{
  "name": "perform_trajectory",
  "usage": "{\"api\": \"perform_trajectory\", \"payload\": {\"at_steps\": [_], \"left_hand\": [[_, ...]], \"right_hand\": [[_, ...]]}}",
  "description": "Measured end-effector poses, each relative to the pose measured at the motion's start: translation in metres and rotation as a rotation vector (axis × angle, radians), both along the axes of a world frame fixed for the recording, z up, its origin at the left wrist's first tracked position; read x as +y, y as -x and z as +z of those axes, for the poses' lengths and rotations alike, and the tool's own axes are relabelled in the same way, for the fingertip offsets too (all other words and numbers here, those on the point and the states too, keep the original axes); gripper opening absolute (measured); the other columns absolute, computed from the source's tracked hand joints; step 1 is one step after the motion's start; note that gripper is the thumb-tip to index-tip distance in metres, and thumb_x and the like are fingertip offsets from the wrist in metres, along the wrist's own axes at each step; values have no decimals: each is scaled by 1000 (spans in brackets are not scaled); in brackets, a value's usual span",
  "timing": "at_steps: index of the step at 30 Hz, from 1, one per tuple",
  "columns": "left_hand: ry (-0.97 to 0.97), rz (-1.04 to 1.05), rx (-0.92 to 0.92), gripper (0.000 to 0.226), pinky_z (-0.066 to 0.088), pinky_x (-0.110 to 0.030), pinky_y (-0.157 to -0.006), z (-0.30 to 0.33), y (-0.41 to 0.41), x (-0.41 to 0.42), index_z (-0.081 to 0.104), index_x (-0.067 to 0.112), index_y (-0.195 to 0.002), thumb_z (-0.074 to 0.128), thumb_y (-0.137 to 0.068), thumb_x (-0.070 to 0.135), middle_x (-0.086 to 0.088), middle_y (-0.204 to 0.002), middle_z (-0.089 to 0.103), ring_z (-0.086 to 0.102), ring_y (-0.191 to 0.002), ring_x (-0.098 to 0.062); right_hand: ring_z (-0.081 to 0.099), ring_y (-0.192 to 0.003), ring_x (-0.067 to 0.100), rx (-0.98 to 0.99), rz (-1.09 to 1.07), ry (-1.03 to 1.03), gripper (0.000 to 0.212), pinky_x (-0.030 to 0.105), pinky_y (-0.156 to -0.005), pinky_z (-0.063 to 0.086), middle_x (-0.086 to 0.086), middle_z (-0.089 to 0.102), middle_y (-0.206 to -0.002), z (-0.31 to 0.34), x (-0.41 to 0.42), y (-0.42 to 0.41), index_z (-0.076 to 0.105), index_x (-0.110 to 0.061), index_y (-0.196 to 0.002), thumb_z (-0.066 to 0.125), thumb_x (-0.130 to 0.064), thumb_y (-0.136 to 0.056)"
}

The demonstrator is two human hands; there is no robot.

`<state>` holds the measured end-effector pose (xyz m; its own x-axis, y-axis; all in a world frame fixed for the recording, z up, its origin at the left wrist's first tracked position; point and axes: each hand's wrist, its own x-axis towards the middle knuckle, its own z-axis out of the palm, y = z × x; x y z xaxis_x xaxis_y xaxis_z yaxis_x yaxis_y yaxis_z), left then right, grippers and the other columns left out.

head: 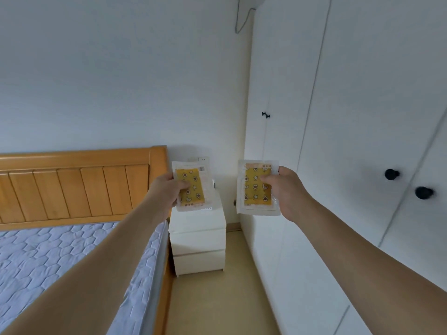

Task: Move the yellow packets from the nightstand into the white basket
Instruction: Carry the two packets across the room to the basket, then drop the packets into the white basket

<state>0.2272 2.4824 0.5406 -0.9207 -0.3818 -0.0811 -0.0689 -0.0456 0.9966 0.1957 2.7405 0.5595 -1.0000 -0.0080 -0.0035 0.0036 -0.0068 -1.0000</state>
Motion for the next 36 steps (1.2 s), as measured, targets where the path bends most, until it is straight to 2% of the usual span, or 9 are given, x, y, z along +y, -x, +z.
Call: {"api": "perform_trajectory", "payload": {"at_steps": [3,7,11,16,22,27,28,31,36], "left_hand": [[31,-10,-34,26,57,-45,-88,-11,61,-7,65,14,-110,64,-89,1,-6,-104,73,70,-94,-24],[43,26,-68,24,57,-47,-87,-26,151,-26,64,12,-113,60,-92,2,-7,-105,72,70,-94,-26],[83,77,-67,25,55,-49,-90,-28,241,-53,64,10,-116,59,-93,3,-9,-108,71,69,-98,-28],[121,121,-58,27,54,-49,-92,-16,345,-83,63,10,-118,61,-92,4,-8,-110,70,67,-100,-27],[74,112,-109,23,58,-46,-85,-37,454,-116,64,8,-109,70,-86,7,-9,-102,73,72,-91,-26],[47,123,-173,22,58,-36,-67,-79,561,-169,63,8,-101,75,-83,7,-9,-95,74,73,-81,-23],[42,123,-193,22,58,-37,-66,-90,586,-182,63,8,-100,75,-82,7,-9,-94,74,72,-82,-24],[0,99,-271,24,60,-43,-78,-125,659,-220,64,5,-101,77,-80,6,-12,-97,74,73,-84,-28],[-75,-1,-442,29,60,-39,-74,-191,758,-269,63,-3,-109,73,-81,-2,-15,-95,75,73,-85,-29]], "right_hand": [[70,-92,27,-30,20,13,20,42,-80,58,9,72,-103,-11,-16,65,66,-11,-107,56,-3,-92],[70,-89,27,-56,68,35,20,34,-65,56,12,71,-102,-26,-43,161,65,-8,-108,56,-1,-92],[70,-89,27,-64,125,66,19,34,-66,56,12,71,-102,-32,-68,261,65,-8,-106,56,-1,-92],[70,-84,23,-61,155,72,15,30,-60,54,10,71,-98,-22,-96,379,65,-13,-94,56,-2,-93],[71,-89,29,-132,173,38,16,46,-80,58,11,72,-100,-42,-146,498,66,-11,-102,58,-2,-91],[71,-89,28,-194,152,-6,17,45,-80,58,10,72,-99,-80,-199,600,66,-11,-102,57,-2,-92],[71,-90,29,-206,137,-17,17,45,-80,58,11,72,-100,-89,-210,622,66,-11,-104,57,-3,-91],[70,-90,30,-261,83,-51,19,46,-79,59,12,71,-102,-117,-244,687,65,-10,-106,57,-3,-90],[70,-91,31,-382,34,-103,20,48,-80,59,16,69,-105,-171,-300,777,60,-3,-108,55,-2,-89]]}}
